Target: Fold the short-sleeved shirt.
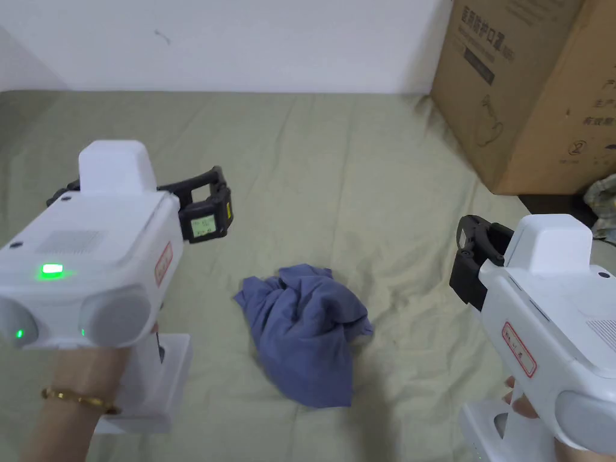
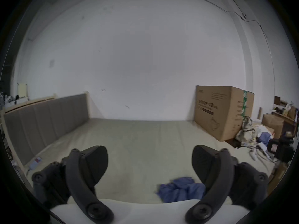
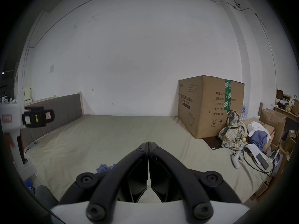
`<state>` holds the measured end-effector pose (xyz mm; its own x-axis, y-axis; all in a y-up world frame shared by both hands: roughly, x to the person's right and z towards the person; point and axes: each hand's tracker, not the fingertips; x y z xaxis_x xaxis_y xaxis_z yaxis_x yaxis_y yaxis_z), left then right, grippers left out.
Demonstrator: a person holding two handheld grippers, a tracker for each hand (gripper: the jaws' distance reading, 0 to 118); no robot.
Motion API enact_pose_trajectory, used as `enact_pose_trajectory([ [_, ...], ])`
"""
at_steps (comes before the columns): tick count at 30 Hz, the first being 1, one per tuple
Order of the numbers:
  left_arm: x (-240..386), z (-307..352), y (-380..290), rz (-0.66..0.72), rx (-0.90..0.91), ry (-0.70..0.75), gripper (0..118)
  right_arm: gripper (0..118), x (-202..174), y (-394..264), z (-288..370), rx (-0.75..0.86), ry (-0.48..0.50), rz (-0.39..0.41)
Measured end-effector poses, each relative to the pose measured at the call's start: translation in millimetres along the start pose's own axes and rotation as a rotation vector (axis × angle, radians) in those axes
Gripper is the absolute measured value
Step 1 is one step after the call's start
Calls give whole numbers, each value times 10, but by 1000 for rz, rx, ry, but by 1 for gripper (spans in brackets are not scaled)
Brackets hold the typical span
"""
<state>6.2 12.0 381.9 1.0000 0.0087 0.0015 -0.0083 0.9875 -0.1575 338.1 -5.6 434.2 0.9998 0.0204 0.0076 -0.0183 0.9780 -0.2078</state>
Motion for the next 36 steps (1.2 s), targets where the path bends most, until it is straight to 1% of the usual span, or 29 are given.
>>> enact_pose_trajectory([
  [1, -28, 78, -57, -7, 16, 21, 99, 0, -36, 1, 6, 3, 8, -2],
  [2, -40, 147, -118, -16, 24, 50, 76, 0, -72, -2, 11, 5, 18, -4],
  [4, -78, 231, -232, -10, 26, 75, 25, 0, -141, -15, 24, 8, 34, -1],
  [5, -95, 273, -267, 12, 23, 81, 4, 0, -172, -25, 33, 9, 39, 1],
  [6, -102, 320, -299, 32, 9, 71, 0, 0, -200, -36, 44, 9, 43, 5],
  [11, -101, 391, -411, 1, -50, 53, 0, 0, -256, -93, 81, -11, 64, 11],
  [14, -126, 370, -438, 58, -75, 30, 0, 0, -248, -106, 90, -20, 68, 11],
  [19, -142, 210, -384, 65, -147, 10, 0, 0, -203, -63, 59, -27, 67, 16],
  [20, -143, 87, -354, 65, -223, -10, 3, 0, -193, -59, 50, -28, 67, 17],
  [22, -146, -164, -339, 91, -318, -67, 25, 0, -197, -49, 23, -32, 67, 14],
  [24, -119, -474, -337, 110, -436, -101, 67, 0, -186, -48, 3, -34, 64, 11],
  [25, -100, -663, -355, 110, -523, -126, 84, 0, -201, -59, 7, -38, 63, 12],
  [26, -77, -858, -401, 126, -572, -152, 107, 0, -200, -66, -2, -42, 63, 13],
  [27, -26, -1022, -432, 119, -633, -169, 118, 0, -195, -72, -15, -46, 63, 14],
  [28, 17, -1193, -485, 112, -684, -179, 118, 0, -191, -80, -29, -51, 61, 17],
  [30, 104, -1486, -600, 86, -730, -177, 118, 0, -160, -146, -31, -66, 54, 20],
  [34, 337, -2094, -916, 70, -892, -131, 118, 0, -110, -208, -119, -101, 33, 17],
  [36, 419, -2289, -1098, 10, -961, -88, 117, 0, -75, -243, -162, -121, 17, 14],
])
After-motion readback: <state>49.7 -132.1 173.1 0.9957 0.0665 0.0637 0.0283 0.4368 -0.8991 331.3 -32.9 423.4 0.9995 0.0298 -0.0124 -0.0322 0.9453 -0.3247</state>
